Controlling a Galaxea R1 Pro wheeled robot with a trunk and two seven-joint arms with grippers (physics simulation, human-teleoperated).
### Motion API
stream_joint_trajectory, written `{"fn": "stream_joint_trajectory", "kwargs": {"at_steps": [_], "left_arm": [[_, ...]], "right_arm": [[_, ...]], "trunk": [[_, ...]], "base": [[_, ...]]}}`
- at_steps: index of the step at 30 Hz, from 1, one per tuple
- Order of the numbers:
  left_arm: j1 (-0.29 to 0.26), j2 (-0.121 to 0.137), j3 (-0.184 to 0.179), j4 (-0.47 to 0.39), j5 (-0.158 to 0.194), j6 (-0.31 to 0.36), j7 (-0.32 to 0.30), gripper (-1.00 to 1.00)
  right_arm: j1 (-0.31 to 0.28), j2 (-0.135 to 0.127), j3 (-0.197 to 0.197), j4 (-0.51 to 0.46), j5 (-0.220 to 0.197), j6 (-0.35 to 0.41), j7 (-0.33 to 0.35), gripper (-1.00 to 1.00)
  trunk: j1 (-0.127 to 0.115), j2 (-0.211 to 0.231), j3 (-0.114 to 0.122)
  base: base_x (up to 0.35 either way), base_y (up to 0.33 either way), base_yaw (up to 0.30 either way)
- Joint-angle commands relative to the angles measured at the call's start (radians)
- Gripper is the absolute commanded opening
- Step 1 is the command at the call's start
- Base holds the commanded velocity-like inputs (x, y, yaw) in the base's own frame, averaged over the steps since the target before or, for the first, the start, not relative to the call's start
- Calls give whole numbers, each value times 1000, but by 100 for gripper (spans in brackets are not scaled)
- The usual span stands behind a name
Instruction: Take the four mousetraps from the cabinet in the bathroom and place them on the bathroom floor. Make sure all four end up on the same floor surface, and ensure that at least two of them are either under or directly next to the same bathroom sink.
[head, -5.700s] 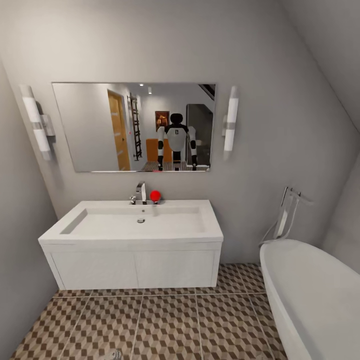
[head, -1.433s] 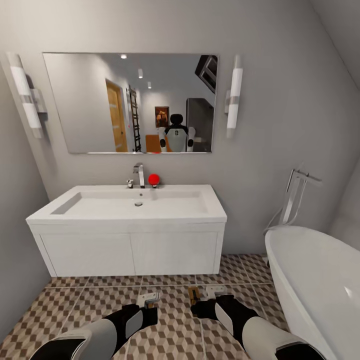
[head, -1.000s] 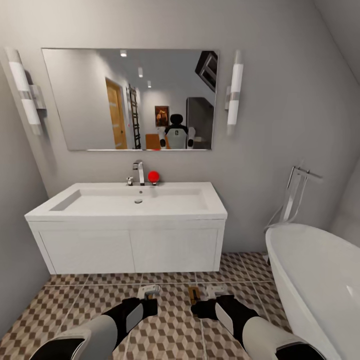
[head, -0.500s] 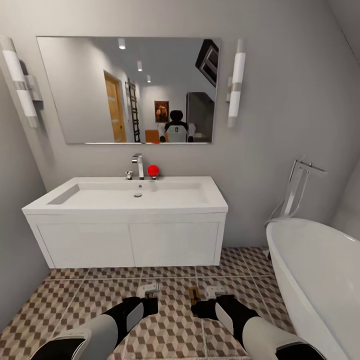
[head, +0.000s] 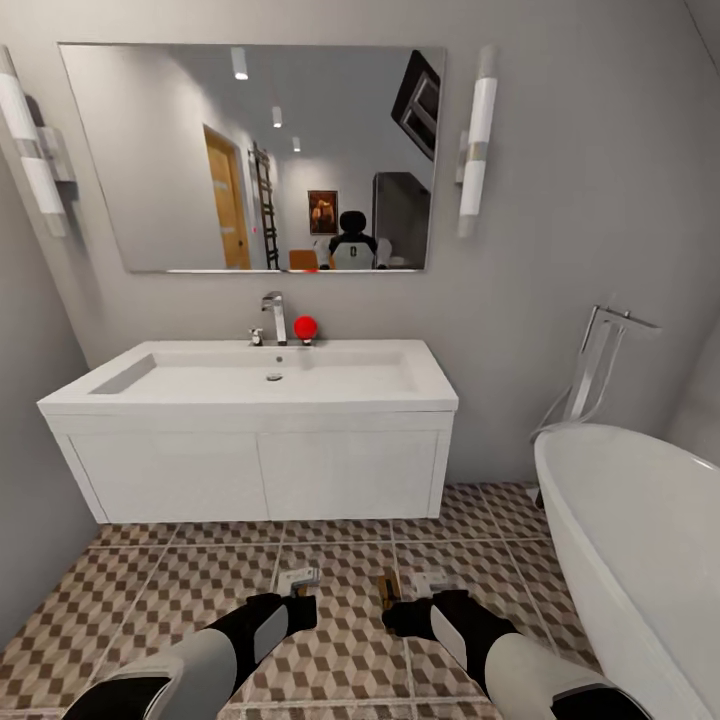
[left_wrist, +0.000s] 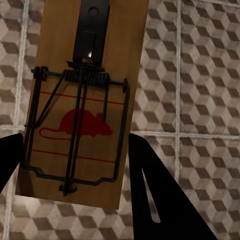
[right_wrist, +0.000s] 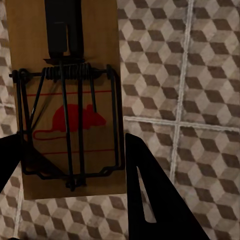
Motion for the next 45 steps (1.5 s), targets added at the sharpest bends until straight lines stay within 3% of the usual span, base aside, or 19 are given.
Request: {"fn": "stream_joint_trajectory", "kwargs": {"at_steps": [1, 8, 27, 45], "left_arm": [[0, -1, 6, -2, 5, 11, 6, -100], [0, -1, 6, -3, 6, 48, 6, -100], [0, -1, 6, -4, 5, 50, 6, -100], [0, -3, 5, -3, 5, 51, 6, -100]], "right_arm": [[0, -1, 9, -2, -13, 6, 0, -100], [0, -1, 11, -1, -13, 4, -1, -100], [0, -1, 14, -3, -12, 1, 0, -100], [0, -1, 16, -3, -8, 1, 0, -100]], "trunk": [[4, -8, -6], [31, -57, -39], [103, -190, -129], [172, -316, -191]], "base": [[0, 0, 0], [0, 0, 0], [0, 0, 0], [0, 0, 0]]}}
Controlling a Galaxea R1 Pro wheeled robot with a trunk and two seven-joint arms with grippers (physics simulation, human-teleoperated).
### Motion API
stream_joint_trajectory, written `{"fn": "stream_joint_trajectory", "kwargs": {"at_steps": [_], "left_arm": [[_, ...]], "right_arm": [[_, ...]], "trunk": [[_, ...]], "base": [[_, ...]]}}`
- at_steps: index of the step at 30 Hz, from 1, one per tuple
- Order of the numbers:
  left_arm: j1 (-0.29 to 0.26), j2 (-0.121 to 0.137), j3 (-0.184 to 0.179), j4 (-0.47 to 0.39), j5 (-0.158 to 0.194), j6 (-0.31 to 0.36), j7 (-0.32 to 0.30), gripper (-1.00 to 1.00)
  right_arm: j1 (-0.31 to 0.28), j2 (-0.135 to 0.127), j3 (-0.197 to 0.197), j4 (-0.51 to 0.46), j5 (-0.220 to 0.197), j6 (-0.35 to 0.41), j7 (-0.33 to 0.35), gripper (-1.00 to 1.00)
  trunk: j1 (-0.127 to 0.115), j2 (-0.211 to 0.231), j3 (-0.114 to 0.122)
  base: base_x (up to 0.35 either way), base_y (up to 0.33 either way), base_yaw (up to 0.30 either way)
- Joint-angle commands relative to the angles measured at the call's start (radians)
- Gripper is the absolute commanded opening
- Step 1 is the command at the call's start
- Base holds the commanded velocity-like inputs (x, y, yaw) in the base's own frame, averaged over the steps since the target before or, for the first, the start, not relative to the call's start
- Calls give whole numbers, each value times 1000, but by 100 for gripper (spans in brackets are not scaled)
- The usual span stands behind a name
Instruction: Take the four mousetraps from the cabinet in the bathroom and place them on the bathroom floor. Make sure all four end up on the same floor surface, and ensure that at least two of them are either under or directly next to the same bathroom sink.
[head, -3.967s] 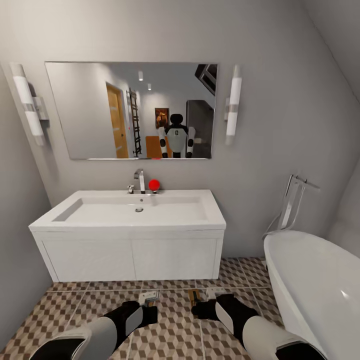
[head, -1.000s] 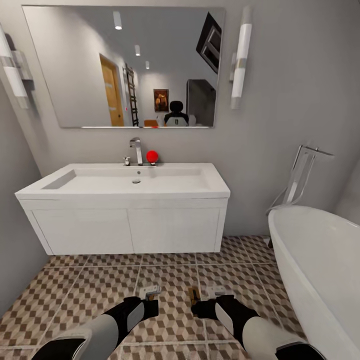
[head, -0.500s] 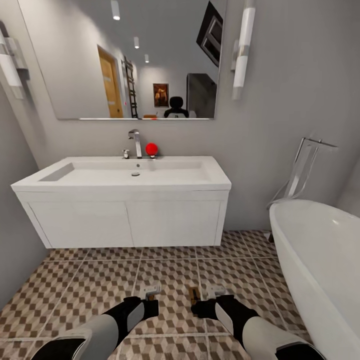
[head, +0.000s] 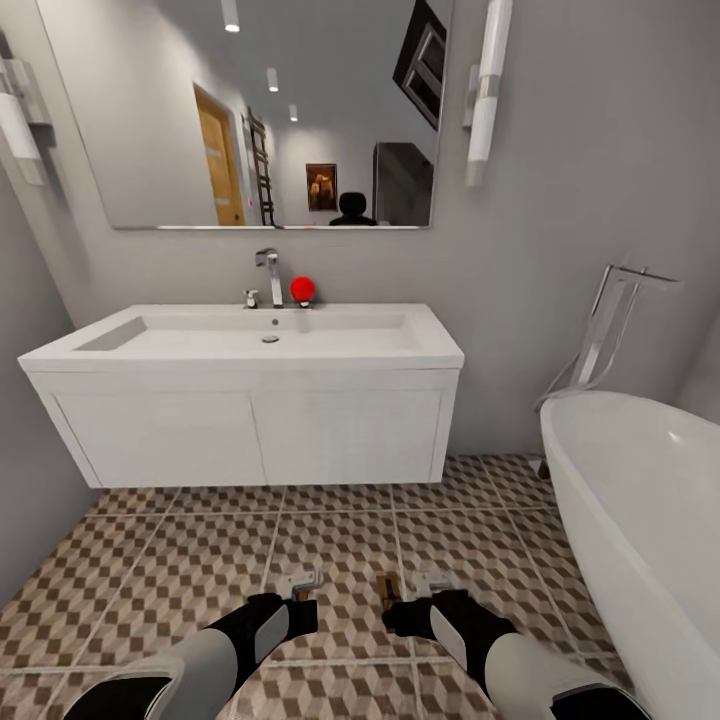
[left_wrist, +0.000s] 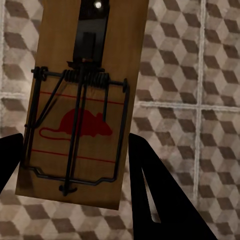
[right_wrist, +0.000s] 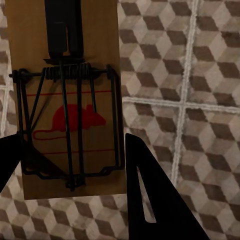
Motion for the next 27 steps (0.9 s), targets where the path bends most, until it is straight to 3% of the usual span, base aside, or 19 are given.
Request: {"fn": "stream_joint_trajectory", "kwargs": {"at_steps": [1, 8, 15, 20, 21, 27], "left_arm": [[0, -1, 6, -2, 6, 6, 6, -100], [0, 0, 5, -54, 6, 25, 6, -100], [-19, 0, 6, -86, 8, 114, 6, -100], [-90, -1, 7, -90, 10, 142, 6, -100], [-123, -4, 7, -89, 10, 148, 6, -100], [-176, -11, 7, -87, 9, 191, 6, -100]], "right_arm": [[0, -1, 8, -2, -13, 6, 0, -100], [-1, -1, 5, -3, -14, 9, -1, -100], [-11, -2, 3, -8, -15, 16, -2, -100], [-78, -2, 2, -9, -16, 19, -30, -100], [-106, 0, 2, -9, -17, 20, -85, -100], [-138, 7, 2, -10, -18, 20, -126, -100]], "trunk": [[4, -8, -5], [31, -57, -37], [57, -106, -70], [77, -141, -94], [80, -148, -98], [103, -190, -127]], "base": [[0, 0, 0], [0, 0, 0], [0, 0, 0], [0, 0, 0], [0, 0, 0], [0, 0, 0]]}}
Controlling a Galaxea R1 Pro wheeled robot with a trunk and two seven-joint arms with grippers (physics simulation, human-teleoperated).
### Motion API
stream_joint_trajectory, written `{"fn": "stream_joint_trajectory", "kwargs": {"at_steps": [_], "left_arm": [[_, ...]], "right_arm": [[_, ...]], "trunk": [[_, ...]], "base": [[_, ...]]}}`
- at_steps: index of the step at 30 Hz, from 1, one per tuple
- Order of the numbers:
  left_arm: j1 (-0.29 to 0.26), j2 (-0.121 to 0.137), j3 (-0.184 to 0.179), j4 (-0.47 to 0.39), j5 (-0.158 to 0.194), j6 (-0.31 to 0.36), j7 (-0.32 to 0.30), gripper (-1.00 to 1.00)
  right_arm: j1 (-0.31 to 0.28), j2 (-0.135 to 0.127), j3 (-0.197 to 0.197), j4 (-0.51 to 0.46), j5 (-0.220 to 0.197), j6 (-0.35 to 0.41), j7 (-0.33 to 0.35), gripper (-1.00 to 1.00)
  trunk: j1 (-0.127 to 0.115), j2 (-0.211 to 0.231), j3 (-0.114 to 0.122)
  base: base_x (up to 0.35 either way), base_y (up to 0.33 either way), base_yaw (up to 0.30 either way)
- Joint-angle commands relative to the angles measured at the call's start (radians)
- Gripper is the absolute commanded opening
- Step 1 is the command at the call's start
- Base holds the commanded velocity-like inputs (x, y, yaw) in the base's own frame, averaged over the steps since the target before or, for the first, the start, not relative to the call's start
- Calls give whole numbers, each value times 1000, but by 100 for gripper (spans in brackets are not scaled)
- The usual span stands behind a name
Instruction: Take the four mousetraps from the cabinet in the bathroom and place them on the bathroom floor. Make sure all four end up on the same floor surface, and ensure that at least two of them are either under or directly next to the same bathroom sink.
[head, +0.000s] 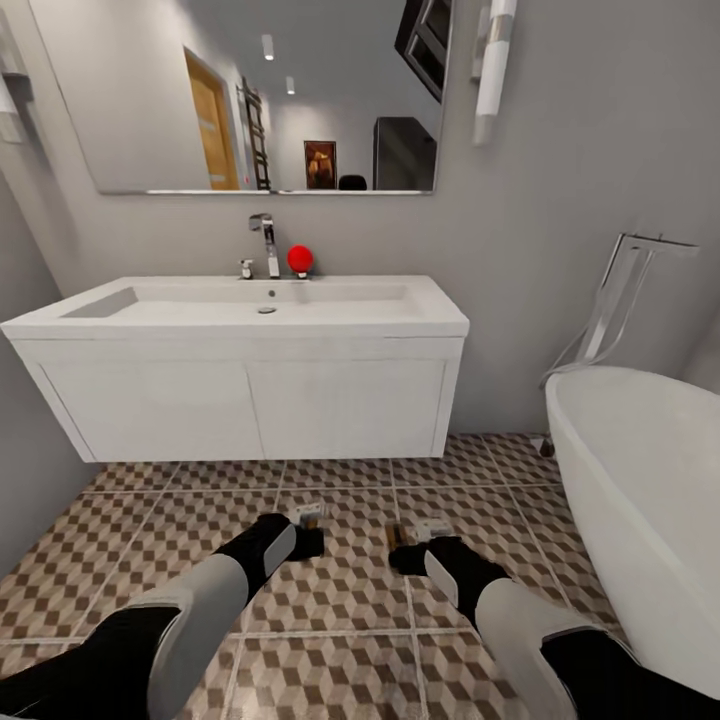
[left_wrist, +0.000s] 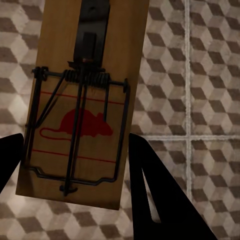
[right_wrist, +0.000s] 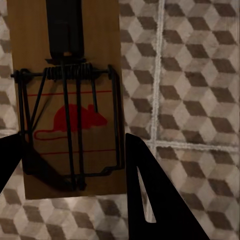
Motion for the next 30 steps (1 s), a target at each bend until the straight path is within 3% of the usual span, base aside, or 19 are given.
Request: {"fn": "stream_joint_trajectory", "kwargs": {"at_steps": [1, 14, 25, 30], "left_arm": [[-7, -1, 7, -3, 6, 14, 7, -100], [-39, -1, 7, -3, 6, 39, 7, -100], [-41, -1, 1, 10, 1, -19, 5, -100], [-41, -1, -2, 60, -4, -176, 3, -100]], "right_arm": [[-6, 1, 8, -2, -14, 5, -5, -100], [-57, 8, 8, -4, -14, 4, -2, -100], [-63, 13, 12, -52, -14, 6, 8, -100], [-64, 13, 15, -55, -14, 5, 9, -100]], "trunk": [[4, -8, -6], [54, -99, -67], [96, -176, -120], [105, -190, -145]], "base": [[0, 0, 0], [0, 0, 0], [0, 0, 0], [0, 0, 0]]}}
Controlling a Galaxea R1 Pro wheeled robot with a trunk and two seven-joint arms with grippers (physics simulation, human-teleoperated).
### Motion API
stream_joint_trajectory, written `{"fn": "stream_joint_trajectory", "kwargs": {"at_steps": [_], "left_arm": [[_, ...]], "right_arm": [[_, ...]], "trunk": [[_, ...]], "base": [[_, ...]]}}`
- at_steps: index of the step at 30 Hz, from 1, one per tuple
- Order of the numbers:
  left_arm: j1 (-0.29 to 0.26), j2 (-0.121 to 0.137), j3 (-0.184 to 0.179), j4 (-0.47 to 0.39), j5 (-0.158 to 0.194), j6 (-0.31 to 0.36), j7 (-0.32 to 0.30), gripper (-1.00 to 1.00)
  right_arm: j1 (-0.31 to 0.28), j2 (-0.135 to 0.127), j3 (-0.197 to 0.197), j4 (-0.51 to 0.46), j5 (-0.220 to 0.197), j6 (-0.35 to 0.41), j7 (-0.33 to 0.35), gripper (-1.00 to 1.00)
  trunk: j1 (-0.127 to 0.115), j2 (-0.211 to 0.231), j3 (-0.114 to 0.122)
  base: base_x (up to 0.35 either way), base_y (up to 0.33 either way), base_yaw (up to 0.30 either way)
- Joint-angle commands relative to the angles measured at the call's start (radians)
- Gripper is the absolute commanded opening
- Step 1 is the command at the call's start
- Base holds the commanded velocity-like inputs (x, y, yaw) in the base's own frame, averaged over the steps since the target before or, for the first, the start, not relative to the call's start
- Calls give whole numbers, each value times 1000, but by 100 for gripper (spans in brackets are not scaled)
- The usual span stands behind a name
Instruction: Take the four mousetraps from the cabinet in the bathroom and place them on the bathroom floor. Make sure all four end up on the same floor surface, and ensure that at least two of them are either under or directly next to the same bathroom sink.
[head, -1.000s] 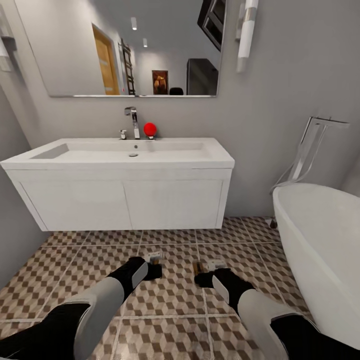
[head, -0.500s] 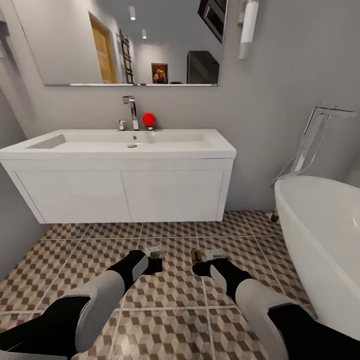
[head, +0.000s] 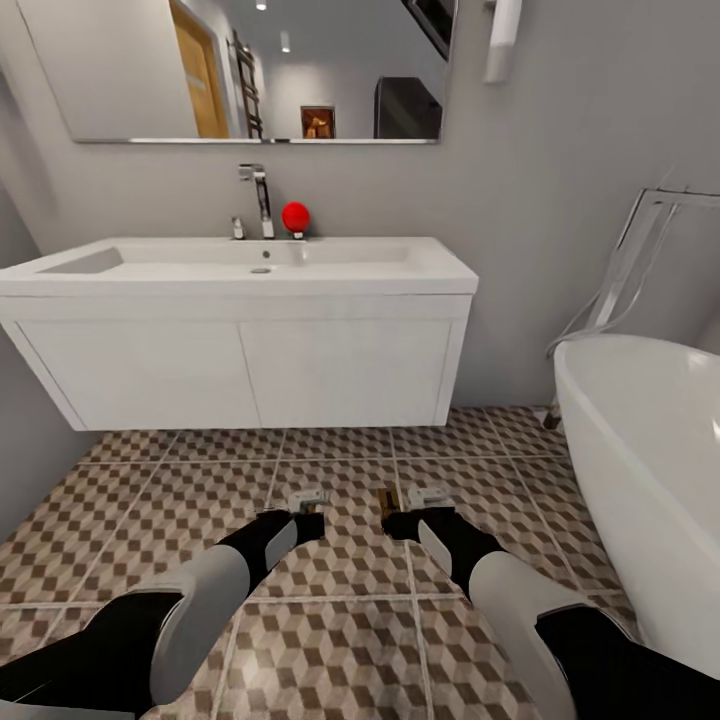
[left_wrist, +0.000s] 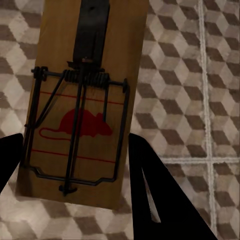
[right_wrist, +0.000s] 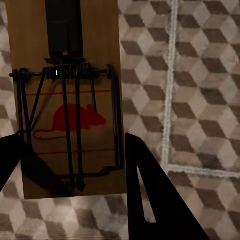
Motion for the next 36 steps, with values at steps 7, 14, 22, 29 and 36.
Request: {"fn": "stream_joint_trajectory", "kwargs": {"at_steps": [7, 14, 22, 29, 36], "left_arm": [[0, 0, 6, 23, 3, -107, -3, -100], [0, 0, 6, 27, 3, -183, -8, -100], [0, 0, 6, 27, 3, -177, -9, -100], [0, 0, 6, 19, 3, -121, -9, -100], [0, 0, 7, 17, 4, -108, -8, -100]], "right_arm": [[0, 0, 5, -2, -12, 2, 1, -100], [0, 0, 5, -2, -12, -2, 2, -100], [0, 0, 6, -2, -12, -6, 3, -100], [0, 0, 6, -2, -12, -7, 2, -100], [0, 0, 5, -2, -12, -7, 2, -100]], "trunk": [[3, -2, -39], [4, -3, -62], [6, -4, -87], [9, -5, -121], [12, -7, -149]], "base": [[0, 0, 0], [0, 0, 0], [0, 0, 0], [0, 0, 0], [0, 0, 0]]}}
